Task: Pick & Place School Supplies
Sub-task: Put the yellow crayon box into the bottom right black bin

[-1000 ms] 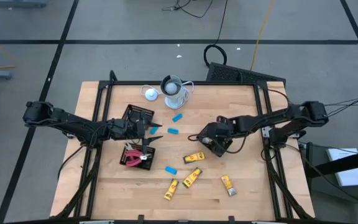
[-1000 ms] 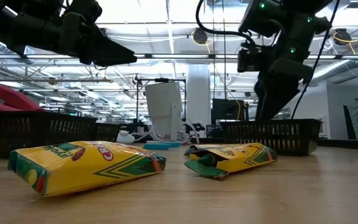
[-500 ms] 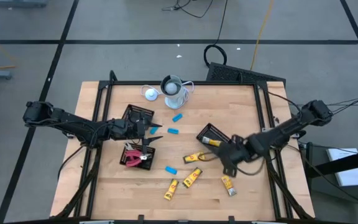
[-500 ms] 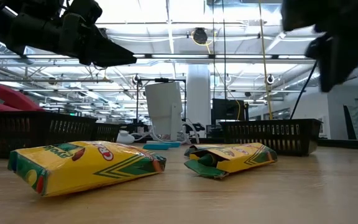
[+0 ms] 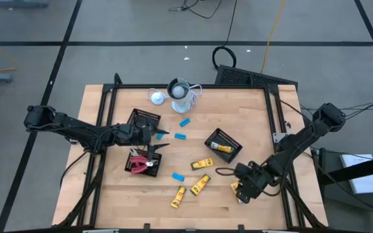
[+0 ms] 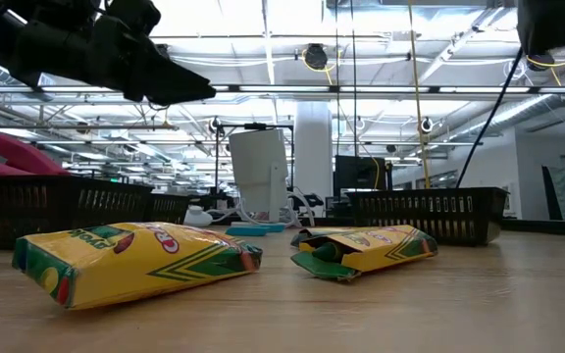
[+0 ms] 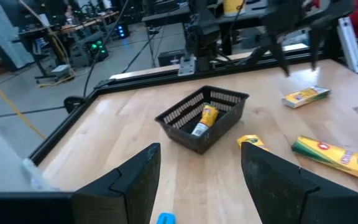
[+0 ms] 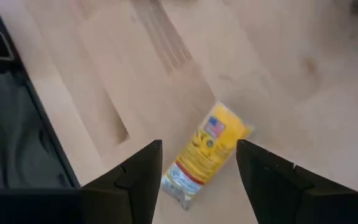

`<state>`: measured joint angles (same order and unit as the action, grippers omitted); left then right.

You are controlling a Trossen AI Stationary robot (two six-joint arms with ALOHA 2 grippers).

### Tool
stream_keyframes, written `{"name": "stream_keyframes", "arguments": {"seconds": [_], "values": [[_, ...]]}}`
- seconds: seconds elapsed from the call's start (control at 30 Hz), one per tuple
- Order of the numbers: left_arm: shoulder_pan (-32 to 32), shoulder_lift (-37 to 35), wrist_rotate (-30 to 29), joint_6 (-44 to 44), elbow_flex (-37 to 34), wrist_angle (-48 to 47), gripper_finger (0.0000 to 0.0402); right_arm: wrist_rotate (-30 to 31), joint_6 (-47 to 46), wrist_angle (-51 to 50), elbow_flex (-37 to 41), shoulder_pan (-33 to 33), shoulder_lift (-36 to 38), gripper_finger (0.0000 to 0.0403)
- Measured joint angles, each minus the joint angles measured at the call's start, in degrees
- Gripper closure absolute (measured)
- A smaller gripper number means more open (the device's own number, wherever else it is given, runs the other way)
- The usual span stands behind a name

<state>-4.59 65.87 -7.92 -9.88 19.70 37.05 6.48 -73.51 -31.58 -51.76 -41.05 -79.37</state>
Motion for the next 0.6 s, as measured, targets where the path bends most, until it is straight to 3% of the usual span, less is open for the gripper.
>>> {"name": "stream_keyframes", "arguments": {"seconds": [0.23, 0.6], "values": [[-1.22, 0.00, 0.44, -0.09, 0.00, -0.02, 0.0174, -5.21, -5.19, 11.07, 6.41, -0.57, -0.02, 0.0206], [-1.56, 0.00, 0.44, -0.16, 0.00, -0.04, 0.0174, -7.15, -7.91, 11.24, 6.66, -2.19, -3.30, 0.0206]]}}
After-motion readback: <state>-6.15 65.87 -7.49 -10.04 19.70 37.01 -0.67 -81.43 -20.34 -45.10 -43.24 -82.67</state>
